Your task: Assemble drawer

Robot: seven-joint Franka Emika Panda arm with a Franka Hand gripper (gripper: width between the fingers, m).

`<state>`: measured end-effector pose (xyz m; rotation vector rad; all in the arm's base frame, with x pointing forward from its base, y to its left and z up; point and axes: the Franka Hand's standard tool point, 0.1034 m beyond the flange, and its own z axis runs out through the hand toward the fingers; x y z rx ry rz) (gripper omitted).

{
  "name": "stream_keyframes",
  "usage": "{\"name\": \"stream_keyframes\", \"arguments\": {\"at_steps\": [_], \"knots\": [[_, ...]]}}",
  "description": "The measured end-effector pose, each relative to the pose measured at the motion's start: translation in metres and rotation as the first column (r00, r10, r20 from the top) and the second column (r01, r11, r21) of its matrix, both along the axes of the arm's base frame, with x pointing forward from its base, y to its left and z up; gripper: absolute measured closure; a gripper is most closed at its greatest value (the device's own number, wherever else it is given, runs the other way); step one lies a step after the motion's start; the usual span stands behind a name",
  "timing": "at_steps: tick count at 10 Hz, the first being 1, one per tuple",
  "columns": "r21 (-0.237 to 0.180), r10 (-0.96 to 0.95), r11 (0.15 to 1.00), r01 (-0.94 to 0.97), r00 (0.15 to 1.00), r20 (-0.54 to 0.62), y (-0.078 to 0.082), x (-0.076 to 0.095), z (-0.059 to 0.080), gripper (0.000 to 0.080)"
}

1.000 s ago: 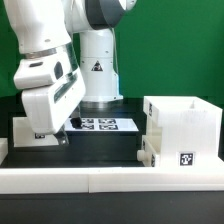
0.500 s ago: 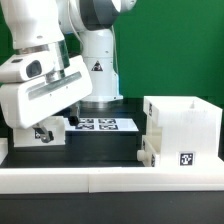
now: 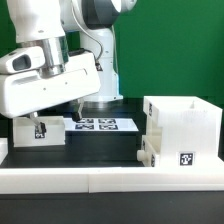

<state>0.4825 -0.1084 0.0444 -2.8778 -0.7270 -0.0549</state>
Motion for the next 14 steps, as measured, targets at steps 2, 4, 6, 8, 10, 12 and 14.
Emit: {"name": "stream_keyframes", "arguments": {"at_steps": [2, 4, 6, 8, 10, 12, 14], "knots": [[0.001, -0.125, 0.992, 0.125, 0.992, -0.021, 0.001, 0.0, 0.0, 0.0151], [-0.032, -0.132, 0.991, 0.133, 0.991, 0.037, -0.005, -0.003, 0.006, 0.015], [-0.067, -0.143, 0.987, 0.148, 0.986, 0.08, -0.011, -0.021, 0.008, 0.015], [-0.097, -0.159, 0.98, 0.172, 0.979, 0.125, -0.011, -0.038, 0.008, 0.0151], [-0.097, -0.171, 0.979, 0.182, 0.979, 0.115, -0.014, -0.046, 0.005, 0.0151], [-0.096, -0.17, 0.979, 0.181, 0.979, 0.113, -0.014, -0.046, 0.004, 0.0151], [-0.096, -0.169, 0.979, 0.18, 0.979, 0.112, -0.013, -0.047, 0.003, 0.0151]]}}
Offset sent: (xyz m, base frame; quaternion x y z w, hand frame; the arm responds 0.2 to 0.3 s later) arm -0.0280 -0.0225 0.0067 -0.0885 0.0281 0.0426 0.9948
